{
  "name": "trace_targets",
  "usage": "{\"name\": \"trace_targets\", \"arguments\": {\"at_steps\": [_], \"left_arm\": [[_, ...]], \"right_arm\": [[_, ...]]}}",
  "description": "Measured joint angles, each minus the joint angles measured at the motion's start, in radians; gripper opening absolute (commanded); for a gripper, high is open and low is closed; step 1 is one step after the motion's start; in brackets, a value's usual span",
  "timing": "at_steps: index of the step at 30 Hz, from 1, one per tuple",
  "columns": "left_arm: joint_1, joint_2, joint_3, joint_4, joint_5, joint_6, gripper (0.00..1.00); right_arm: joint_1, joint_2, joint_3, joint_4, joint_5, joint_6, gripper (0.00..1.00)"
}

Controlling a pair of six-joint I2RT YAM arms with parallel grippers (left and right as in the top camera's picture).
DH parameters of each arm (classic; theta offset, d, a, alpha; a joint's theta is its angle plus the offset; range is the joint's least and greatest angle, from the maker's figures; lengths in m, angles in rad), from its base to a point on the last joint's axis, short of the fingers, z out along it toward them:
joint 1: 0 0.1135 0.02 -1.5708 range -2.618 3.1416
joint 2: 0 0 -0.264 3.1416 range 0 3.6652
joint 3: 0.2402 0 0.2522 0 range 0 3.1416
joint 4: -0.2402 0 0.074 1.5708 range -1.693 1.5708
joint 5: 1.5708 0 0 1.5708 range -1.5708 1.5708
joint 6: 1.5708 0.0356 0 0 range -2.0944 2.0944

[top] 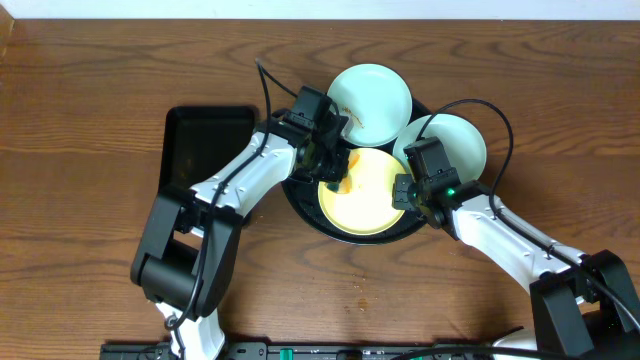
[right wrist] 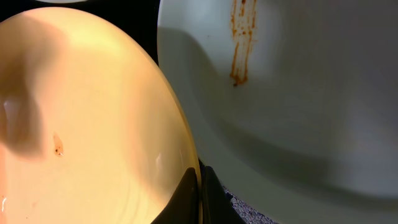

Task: Clean dirty plates on tray and stack at the side
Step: 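Scrub yellow plate surface with sponge while right gripper holds plate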

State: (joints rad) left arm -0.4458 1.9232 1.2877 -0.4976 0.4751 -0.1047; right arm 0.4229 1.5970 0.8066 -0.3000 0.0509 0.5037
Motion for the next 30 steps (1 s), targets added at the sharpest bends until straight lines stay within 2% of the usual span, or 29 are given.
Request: {"name": "trace_targets", "arguments": {"at_steps": [30], "left_arm": [[-0.001, 0.085, -0.003, 0.007, 0.003, 0.000, 0.08]], "right_arm": [[0.000, 0.000, 0.000, 0.000, 0.000, 0.000, 0.01]]}}
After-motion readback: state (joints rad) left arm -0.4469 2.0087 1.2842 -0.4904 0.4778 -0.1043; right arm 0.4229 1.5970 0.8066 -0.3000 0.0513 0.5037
